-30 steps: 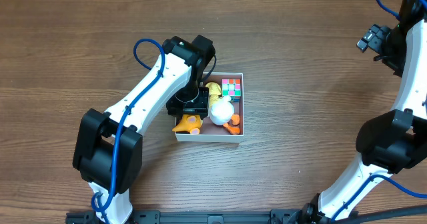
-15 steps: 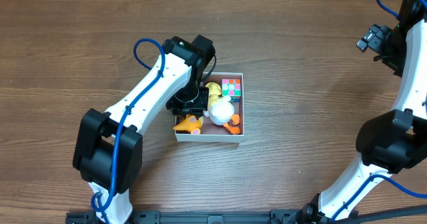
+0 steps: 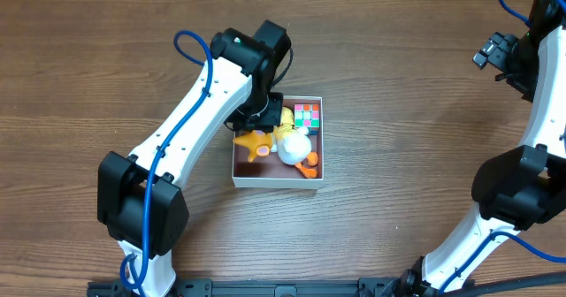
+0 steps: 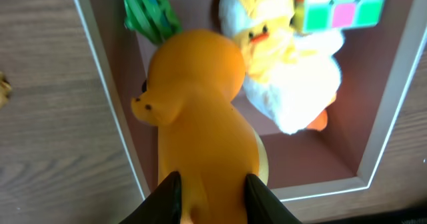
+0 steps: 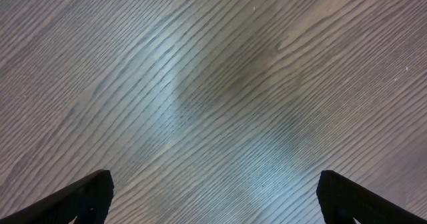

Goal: Pack container
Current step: 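Adjust the dinosaur upright in the box's left side with the left gripper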

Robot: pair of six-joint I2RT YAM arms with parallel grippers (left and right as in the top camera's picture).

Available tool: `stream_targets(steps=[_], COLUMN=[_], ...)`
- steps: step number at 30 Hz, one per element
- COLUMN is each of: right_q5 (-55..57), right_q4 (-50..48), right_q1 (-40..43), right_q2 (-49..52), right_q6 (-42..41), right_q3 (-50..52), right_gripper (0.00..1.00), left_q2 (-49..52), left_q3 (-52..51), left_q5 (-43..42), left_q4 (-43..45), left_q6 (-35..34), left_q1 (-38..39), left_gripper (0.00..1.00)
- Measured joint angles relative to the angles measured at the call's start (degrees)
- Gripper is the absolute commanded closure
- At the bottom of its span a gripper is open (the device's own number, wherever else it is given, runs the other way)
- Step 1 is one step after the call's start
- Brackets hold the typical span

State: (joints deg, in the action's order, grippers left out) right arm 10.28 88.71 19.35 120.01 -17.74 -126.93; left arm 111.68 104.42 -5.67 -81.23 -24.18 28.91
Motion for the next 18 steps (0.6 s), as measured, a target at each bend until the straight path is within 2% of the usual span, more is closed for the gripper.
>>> stream_targets(steps=[3, 5, 14, 18], right_q5=[0.0, 0.0, 0.0, 0.0], right_q4=[0.0, 0.0, 0.0, 0.0], right_q1=[0.0, 0.0, 0.0, 0.0], right_q2=[0.0, 0.0, 0.0, 0.0], right_q6=[0.0, 0.0, 0.0, 0.0], right_q3=[0.0, 0.0, 0.0, 0.0], right_gripper=[0.00, 0.00, 0.00, 0.00], left_q2=[0.0, 0.0, 0.0, 0.0], left_q3=[0.2, 0.2, 0.2, 0.2], left_q5=[0.6, 0.9, 1.7, 1.9], left_q4=[0.0, 0.1, 0.1, -0.2], left_q6=[0.2, 0.3, 0.5, 0.4], left_q1=[0.0, 0.0, 0.0, 0.0], left_gripper=[0.74, 0.79, 0.79, 0.83])
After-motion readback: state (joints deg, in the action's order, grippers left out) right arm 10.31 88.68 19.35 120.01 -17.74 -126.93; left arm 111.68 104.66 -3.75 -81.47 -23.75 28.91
